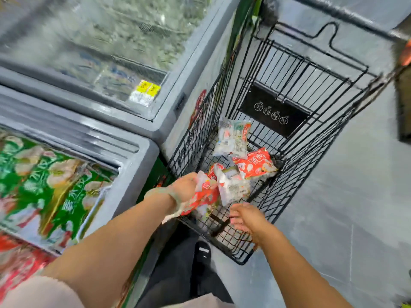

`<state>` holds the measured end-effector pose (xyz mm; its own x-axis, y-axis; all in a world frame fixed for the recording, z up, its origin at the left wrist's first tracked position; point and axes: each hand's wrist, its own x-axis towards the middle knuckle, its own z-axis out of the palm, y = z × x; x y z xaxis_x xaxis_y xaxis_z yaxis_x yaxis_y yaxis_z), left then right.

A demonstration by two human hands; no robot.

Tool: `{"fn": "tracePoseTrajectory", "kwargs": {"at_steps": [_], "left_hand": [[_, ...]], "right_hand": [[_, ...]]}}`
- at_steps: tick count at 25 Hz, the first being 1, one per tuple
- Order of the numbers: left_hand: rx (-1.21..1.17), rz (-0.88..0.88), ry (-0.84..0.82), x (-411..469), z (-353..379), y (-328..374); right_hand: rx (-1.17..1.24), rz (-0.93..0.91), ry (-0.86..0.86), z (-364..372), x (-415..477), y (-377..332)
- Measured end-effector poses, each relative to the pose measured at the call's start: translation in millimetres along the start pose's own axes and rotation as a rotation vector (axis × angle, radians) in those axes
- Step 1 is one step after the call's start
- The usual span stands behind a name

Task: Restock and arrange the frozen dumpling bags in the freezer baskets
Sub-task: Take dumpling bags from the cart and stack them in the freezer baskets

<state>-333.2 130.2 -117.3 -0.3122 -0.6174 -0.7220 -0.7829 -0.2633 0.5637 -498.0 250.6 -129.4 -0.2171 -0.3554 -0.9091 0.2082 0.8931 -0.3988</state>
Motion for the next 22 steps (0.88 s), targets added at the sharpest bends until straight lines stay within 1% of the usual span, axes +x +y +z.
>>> {"fn": "tracePoseTrajectory", "kwargs": {"at_steps": [2, 5, 7, 8, 11, 13, 15, 17, 22], "left_hand": [[-0.081, 0.033, 0.060, -21.0, -24.6, 11.7], [-0.370, 0.083, 0.084, -55.0, -50.9, 15.5], [-0.545, 0.164, 0.095, -78.7, -58.8, 19.4], [-0.613, 0.177, 0.109, -88.6, -61.1, 22.6], [-0.849, 0.201, 0.146, -123.6, -72.5, 26.9], [-1.005, 0.221, 0.196, -145.9, -86.8, 21.6], [-1.122, 0.250, 0.216, -174.2, -105.0, 10.0], [-1.204, 0.247, 0.210, -204.0, -120.8, -5.6], [-1.339, 0.240, 0.289, -287.8, -149.6, -88.2]], "right_hand": [[-0.033, -0.061, 0.006, -0.5, -15.6, -10.9], [-0.101, -0.180, 0.011, 2.4, -34.0, -32.3], [-0.140, -0.231, -0.001, 7.4, -47.2, -45.9], [-0.164, -0.252, 0.005, 9.5, -52.1, -51.8], [-0.246, -0.342, 0.074, 20.1, -68.6, -66.8], [-0.247, -0.382, 0.086, 33.2, -81.3, -77.0], [-0.177, -0.409, 0.019, 54.5, -94.4, -86.6], [-0.104, -0.419, -0.085, 79.9, -107.8, -92.1], [-0.033, -0.407, -0.478, 180.4, -149.4, -70.7]]}}
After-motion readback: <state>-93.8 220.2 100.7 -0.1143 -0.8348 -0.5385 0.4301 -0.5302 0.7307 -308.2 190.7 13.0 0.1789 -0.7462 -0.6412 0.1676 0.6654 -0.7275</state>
